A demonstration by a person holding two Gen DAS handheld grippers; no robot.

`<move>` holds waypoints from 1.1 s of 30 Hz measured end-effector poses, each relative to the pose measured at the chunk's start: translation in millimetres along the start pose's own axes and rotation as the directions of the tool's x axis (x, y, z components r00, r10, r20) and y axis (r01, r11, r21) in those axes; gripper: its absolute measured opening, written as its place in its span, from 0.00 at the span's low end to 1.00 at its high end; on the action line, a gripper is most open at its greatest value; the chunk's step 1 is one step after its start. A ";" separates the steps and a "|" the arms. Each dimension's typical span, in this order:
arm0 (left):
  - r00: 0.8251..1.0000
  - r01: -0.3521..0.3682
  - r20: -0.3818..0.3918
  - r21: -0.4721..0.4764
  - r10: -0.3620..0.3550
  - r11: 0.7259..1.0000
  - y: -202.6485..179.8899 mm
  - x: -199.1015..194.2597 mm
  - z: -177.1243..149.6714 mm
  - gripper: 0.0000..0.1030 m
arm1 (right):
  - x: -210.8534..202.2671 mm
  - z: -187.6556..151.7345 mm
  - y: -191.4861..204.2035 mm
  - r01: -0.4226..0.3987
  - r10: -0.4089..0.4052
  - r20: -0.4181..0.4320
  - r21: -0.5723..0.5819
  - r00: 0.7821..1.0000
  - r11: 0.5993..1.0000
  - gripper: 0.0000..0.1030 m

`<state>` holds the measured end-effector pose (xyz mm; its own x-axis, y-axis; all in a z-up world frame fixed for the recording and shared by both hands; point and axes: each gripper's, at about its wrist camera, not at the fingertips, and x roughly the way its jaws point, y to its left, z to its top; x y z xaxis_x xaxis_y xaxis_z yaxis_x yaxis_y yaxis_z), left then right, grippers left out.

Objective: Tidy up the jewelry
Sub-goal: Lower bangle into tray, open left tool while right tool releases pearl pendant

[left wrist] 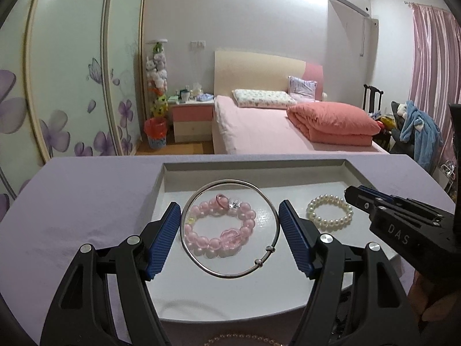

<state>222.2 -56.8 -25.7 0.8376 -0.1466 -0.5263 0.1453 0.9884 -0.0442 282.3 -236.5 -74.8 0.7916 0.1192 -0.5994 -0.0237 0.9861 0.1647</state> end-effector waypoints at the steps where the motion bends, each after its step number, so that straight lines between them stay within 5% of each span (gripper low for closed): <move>1: 1.000 0.003 -0.010 -0.002 -0.003 1.000 0.7 1.6 -0.4 0.68 | 1.7 -1.0 -1.2 -0.003 0.003 -0.005 0.010 1.000 1.000 0.17; 5: 1.000 0.006 -0.024 -0.019 -0.007 1.000 5.2 5.4 0.6 0.69 | 3.8 -1.8 -5.5 -0.007 0.008 -0.010 0.034 1.000 0.999 0.29; 23: 0.999 -0.033 0.016 -0.081 0.034 0.996 35.6 -28.2 8.0 0.70 | -40.9 -3.5 -27.2 0.011 -0.013 0.028 0.071 1.000 0.997 0.30; 29: 1.000 -0.031 -0.002 -0.074 0.031 0.997 46.6 -50.8 -8.4 0.70 | -57.1 -20.8 -33.2 0.005 -0.004 -0.025 0.050 1.000 0.999 0.31; 33: 0.998 -0.041 -0.045 -0.084 0.037 0.996 60.6 -62.3 -27.2 0.71 | -65.7 -45.6 -33.3 -0.001 -0.001 -0.097 -0.018 0.995 1.000 0.41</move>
<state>164.4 13.3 -18.7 0.8178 -0.1078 -0.5653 0.0661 0.9934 -0.0938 203.3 -271.8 -76.7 0.7283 0.1290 -0.6730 -0.0351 0.9879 0.1513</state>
